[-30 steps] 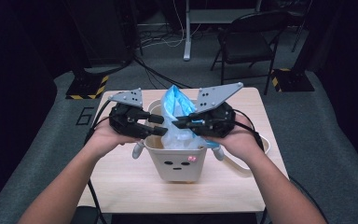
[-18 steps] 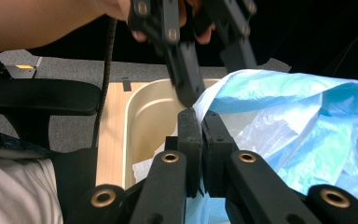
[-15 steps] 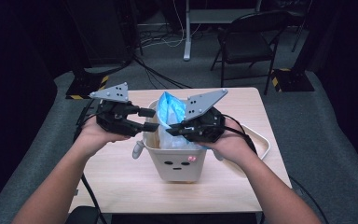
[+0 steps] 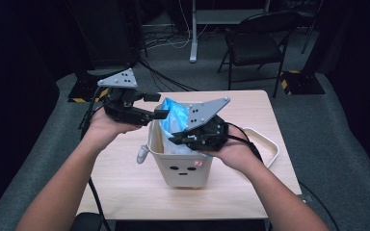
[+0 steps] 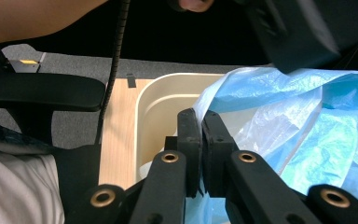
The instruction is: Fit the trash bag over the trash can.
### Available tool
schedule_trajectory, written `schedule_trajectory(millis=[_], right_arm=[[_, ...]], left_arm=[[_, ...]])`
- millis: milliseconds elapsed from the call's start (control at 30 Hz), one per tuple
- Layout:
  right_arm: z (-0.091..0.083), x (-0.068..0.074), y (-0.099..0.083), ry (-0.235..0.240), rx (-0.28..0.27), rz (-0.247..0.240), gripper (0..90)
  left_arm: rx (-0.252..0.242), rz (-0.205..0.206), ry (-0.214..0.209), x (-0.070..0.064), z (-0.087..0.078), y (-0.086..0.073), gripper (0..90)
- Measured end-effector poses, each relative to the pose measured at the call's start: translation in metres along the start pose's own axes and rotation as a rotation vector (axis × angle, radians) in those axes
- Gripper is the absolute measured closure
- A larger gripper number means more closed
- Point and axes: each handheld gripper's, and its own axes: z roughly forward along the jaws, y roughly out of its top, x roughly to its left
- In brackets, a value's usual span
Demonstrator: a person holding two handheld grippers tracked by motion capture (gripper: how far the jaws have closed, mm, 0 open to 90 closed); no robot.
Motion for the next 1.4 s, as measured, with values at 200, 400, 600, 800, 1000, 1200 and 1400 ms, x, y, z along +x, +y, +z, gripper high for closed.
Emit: schedule_trajectory(millis=[200, 400, 600, 800, 1000, 1200, 1400], right_arm=[[0.0, 0.006, 0.0, 0.003, -0.005, -0.018, 86.8], [0.0, 0.009, 0.0, 0.005, -0.005, -0.027, 86.8], [-0.001, 0.012, -0.001, 0.007, -0.005, -0.033, 84.4], [-0.012, 0.011, 0.0, 0.022, -0.055, -0.006, 71.4], [-0.034, 0.005, 0.002, 0.024, -0.138, 0.035, 68.6], [-0.044, -0.001, 0.007, -0.032, -0.142, 0.036, 71.0], [-0.039, -0.017, 0.008, -0.092, -0.11, 0.051, 74.7]], left_arm=[[0.03, -0.047, 0.043, 0.008, 0.011, -0.008, 28.9], [0.055, -0.049, 0.017, 0.012, 0.012, -0.012, 48.6], [0.063, 0.012, -0.002, 0.011, 0.002, -0.016, 84.0], [0.04, 0.016, 0.005, 0.011, -0.01, -0.02, 88.7], [0.02, 0.024, 0.011, 0.013, -0.018, -0.026, 88.9], [0.0, 0.03, -0.016, 0.01, -0.021, -0.028, 88.9], [-0.018, 0.045, -0.048, 0.005, -0.023, -0.028, 88.9]])
